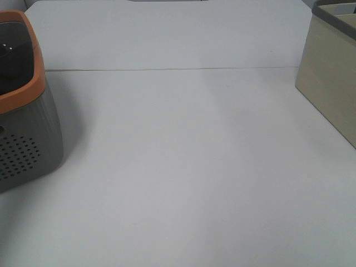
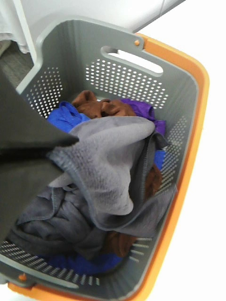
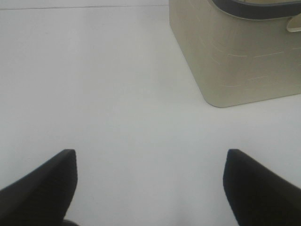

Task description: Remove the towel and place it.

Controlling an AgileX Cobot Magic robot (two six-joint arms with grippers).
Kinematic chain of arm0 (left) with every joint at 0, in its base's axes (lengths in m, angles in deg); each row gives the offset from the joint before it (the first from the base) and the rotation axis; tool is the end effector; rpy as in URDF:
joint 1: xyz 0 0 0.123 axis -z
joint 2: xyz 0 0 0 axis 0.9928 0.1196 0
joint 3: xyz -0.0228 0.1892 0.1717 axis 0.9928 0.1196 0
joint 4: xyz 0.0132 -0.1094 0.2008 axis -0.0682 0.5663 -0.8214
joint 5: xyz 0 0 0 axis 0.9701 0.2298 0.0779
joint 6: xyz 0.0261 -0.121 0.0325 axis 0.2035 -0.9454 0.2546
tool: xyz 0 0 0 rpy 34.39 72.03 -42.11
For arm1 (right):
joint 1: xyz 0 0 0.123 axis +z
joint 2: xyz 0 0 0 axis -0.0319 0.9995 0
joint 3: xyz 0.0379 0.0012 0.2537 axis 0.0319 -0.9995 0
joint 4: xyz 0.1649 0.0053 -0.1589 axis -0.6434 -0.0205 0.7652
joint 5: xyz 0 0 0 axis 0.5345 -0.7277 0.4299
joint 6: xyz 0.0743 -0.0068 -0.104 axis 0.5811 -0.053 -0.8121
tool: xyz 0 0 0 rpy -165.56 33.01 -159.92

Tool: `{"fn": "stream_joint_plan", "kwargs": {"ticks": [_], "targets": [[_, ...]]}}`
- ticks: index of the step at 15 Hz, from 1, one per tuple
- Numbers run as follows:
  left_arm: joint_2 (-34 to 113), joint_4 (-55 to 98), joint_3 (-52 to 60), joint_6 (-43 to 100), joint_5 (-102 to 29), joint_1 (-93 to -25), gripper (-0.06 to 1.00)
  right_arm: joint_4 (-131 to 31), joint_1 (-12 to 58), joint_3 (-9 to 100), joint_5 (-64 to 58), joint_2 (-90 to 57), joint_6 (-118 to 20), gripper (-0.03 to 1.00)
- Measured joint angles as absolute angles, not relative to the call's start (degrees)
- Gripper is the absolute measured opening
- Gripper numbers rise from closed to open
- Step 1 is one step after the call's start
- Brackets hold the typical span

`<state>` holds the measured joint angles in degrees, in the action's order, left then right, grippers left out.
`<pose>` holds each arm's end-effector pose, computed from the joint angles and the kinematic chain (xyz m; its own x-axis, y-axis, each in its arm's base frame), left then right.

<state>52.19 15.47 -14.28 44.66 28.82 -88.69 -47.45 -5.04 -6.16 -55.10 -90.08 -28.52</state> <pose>0.3073 0.0140 0.3694 -0.5424 0.6850 -0.4863 0.5671 0.7256 0.3897 0.0357 0.0089 0.2496 -0.4556 0.0364 -0.8894 -0.0145 0.9987 0.0483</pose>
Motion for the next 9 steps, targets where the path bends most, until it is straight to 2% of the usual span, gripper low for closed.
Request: {"fn": "stream_joint_plan", "kwargs": {"ticks": [9], "targets": [[48.2,26.5,-20.7,40.4,29.1,-88.7,0.00,-49.0,-5.0,-6.0,-54.4,-90.1,-28.5,0.75]]}}
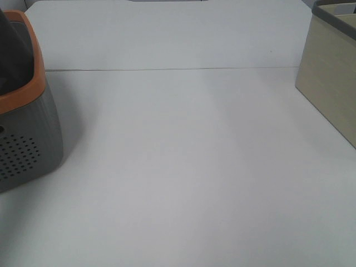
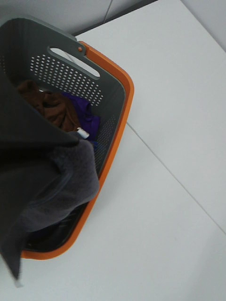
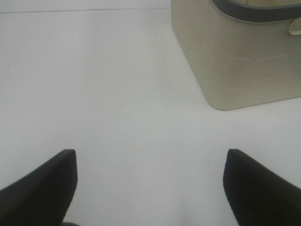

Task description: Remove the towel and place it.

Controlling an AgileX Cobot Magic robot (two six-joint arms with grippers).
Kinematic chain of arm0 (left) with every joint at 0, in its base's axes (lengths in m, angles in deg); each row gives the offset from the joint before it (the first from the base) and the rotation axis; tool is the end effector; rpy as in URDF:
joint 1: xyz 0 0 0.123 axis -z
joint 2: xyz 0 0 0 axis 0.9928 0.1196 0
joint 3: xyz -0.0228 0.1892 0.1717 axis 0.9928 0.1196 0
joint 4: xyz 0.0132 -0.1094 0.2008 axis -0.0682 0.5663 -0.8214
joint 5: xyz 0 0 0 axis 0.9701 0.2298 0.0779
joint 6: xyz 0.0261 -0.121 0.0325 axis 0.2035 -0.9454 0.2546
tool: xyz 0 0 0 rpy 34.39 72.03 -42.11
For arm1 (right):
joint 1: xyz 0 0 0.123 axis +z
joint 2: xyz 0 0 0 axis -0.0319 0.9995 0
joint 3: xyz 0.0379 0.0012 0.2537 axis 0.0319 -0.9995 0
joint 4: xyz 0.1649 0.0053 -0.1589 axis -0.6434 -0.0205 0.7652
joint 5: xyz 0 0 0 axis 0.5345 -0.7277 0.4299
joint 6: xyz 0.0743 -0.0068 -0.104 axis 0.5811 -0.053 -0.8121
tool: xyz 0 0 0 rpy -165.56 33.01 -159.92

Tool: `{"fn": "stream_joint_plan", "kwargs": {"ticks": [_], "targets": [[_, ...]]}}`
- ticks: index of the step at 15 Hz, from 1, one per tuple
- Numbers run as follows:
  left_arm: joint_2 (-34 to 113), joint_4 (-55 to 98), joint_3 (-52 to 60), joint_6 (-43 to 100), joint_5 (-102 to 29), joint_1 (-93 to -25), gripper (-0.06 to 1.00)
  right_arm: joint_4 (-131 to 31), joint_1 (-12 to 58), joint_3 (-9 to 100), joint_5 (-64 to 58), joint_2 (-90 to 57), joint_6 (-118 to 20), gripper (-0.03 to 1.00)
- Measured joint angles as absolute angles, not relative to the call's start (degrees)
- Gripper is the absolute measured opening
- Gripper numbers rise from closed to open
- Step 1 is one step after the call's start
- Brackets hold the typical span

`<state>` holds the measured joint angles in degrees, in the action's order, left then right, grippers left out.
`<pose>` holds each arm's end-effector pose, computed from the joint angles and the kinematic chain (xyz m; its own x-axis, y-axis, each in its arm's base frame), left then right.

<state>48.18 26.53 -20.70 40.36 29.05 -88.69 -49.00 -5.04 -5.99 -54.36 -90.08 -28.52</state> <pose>0.2858 -0.0108 0.4267 -0.4191 0.5680 -0.7083 0.5175 0.7904 0.3277 0.0362 0.0118 0.2522 -0.4409 0.0501 -0.8961 -0.0294 0.9971 0.0702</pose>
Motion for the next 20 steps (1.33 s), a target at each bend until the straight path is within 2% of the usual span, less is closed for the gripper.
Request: {"fn": "stream_joint_plan", "kwargs": {"ticks": [3,5,11,12,20], "targets": [[48.1,28.2,-23.7,39.9,29.1,-88.2,0.00,-53.9,-5.0,-5.5,-52.0,-90.1,-28.9,0.75],[48.8,28.3,-26.9,39.6,29.1,-85.5,0.00,-58.2,-5.0,-5.4,-51.3,-89.2,-31.6,0.75],[56.5,21.2,-41.9,30.9,29.2,-74.0,0.00,-70.2,-5.0,-4.7,-48.2,-76.3,-44.8,0.75],[60.6,16.7,-48.0,26.1,29.2,-70.4,0.00,-72.3,-5.0,-3.3,-47.2,-72.3,-47.3,0.75],[72.2,5.8,-63.3,16.0,28.3,-55.9,0.00,-72.7,-5.0,3.2,-39.7,-56.2,-51.3,0.75]]}}
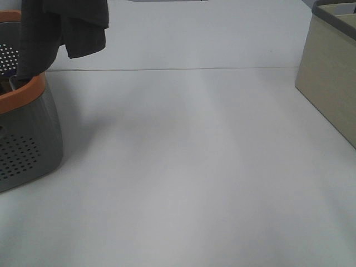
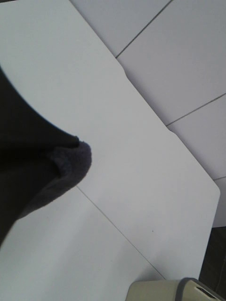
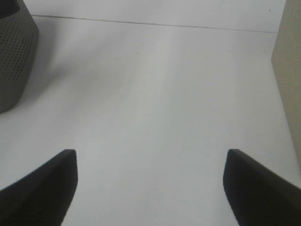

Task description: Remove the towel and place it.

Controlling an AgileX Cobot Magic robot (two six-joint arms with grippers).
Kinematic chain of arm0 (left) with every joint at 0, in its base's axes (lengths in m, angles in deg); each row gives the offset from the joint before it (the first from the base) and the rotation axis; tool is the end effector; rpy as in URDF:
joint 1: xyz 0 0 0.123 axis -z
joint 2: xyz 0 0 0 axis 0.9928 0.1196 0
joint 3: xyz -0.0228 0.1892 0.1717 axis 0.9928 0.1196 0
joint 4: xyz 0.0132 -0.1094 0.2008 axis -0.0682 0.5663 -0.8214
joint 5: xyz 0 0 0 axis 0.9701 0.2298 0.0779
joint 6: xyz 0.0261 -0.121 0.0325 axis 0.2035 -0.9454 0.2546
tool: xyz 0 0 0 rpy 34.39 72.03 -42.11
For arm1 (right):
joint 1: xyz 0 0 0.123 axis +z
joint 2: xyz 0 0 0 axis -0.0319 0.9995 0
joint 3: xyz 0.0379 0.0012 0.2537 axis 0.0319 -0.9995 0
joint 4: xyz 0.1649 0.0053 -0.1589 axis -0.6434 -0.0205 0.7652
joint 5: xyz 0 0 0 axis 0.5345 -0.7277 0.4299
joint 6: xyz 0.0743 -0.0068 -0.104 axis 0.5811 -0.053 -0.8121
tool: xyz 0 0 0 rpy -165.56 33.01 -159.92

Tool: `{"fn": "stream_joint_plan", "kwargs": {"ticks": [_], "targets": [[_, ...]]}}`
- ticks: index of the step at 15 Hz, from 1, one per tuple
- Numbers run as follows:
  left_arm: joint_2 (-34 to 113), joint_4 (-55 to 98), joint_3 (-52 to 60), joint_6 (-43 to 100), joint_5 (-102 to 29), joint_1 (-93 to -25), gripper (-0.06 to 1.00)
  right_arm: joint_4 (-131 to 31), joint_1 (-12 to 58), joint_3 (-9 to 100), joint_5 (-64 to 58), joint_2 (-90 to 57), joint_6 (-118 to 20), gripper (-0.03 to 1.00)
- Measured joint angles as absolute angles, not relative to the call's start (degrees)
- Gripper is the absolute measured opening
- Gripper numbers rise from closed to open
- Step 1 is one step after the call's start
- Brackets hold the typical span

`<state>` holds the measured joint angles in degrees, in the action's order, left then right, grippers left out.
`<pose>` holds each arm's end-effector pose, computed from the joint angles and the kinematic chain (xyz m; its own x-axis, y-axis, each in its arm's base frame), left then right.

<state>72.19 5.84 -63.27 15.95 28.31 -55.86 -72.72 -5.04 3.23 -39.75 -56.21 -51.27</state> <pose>0.3247 -0.1626 0.4888 -0.1522 0.5076 -0.8481 0.5292 0.7665 0.3638 0.1342 0.0397 0.2937 -0.5189 -0.0075 -0.8548 -0.2798 0.9464 0.1616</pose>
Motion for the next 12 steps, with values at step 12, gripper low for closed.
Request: {"fn": "stream_joint_plan", "kwargs": {"ticks": [12], "targets": [[86.6,-9.4,-63.7,8.8,26.8,-43.3,0.00,-90.6,-5.0,4.3,-31.7,-33.6,-68.3,0.75]]}}
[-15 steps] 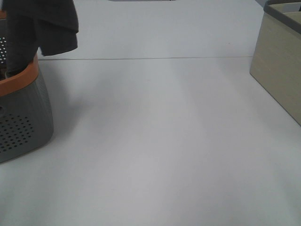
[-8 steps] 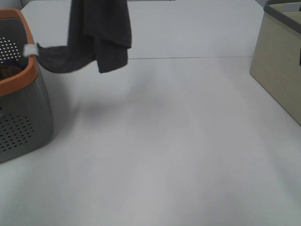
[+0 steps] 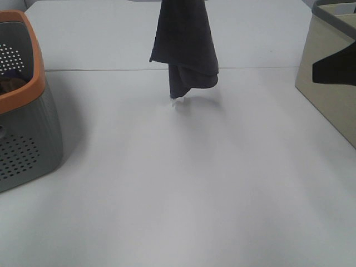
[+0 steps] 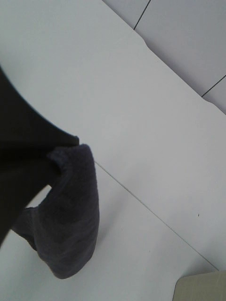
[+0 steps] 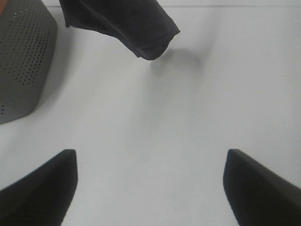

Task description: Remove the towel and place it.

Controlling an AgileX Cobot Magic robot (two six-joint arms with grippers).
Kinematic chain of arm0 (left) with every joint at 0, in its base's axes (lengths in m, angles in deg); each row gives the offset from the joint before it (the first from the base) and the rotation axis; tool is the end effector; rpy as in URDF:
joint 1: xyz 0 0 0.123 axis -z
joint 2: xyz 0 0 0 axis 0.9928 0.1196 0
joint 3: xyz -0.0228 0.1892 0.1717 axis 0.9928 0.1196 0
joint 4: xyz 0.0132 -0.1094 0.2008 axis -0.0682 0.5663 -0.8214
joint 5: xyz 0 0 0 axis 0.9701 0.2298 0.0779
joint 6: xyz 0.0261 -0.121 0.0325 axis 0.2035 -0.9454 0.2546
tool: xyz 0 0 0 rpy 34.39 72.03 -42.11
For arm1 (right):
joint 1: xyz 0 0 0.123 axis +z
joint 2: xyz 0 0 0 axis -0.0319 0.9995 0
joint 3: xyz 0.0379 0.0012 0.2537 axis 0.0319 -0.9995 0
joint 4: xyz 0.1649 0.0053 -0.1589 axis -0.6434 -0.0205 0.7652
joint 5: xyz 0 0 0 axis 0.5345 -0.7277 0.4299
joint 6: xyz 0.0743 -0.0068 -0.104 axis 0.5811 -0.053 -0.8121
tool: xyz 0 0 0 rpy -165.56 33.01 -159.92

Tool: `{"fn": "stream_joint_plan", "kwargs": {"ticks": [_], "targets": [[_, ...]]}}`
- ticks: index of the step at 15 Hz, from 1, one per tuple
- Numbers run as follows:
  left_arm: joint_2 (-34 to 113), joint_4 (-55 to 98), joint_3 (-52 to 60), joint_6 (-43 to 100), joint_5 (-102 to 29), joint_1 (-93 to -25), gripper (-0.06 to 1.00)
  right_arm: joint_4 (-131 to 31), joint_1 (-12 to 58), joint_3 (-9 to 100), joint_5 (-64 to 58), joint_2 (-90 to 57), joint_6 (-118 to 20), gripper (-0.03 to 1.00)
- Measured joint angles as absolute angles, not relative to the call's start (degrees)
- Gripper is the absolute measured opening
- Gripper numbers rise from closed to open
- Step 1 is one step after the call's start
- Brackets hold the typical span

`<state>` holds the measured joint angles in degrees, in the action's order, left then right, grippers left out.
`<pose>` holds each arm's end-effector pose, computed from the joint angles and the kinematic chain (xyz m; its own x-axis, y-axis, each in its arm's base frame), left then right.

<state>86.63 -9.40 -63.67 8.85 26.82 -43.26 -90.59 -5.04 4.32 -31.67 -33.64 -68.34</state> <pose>0.3615 -0.2562 0.3958 -0.2411 0.6584 -0.7130 0.5700 0.6907 0.4450 0.2100 0.0474 0.2598 -0.6300 0.0366 -0.7757 -0.3061 0.9063 0.2915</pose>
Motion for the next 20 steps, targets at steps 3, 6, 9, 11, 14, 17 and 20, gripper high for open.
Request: {"fn": "stream_joint_plan", "kwargs": {"ticks": [3,6,9,11,14,17,20], "targets": [[88.2,-9.4,-63.7,8.8,26.8,-43.3,0.00,-89.3,4.4,6.0,-22.3,-25.8,-68.7,0.75],[88.7,-9.4,-63.7,8.8,26.8,-43.3,0.00,-87.7,15.2,8.4,-10.8,-17.9,-62.8,0.75],[88.7,-9.4,-63.7,8.4,26.3,-43.3,0.00,-87.7,23.6,12.3,-4.1,-10.6,-58.2,0.73],[88.7,-9.4,-63.7,8.4,25.3,-43.3,0.00,-87.7,27.8,15.0,-1.7,-7.2,-57.3,0.72],[88.7,-9.4,-63.7,8.2,25.0,-43.3,0.00,-87.8,33.2,20.2,3.5,-0.8,-53.6,0.72],[88.7,-9.0,-63.7,8.2,24.6,-43.3,0.00,-87.9,33.9,23.8,9.9,4.9,-46.7,0.72],[88.7,-7.0,-63.7,8.2,24.5,-43.3,0.00,-90.1,33.9,29.2,13.5,10.6,-39.8,0.72]]}}
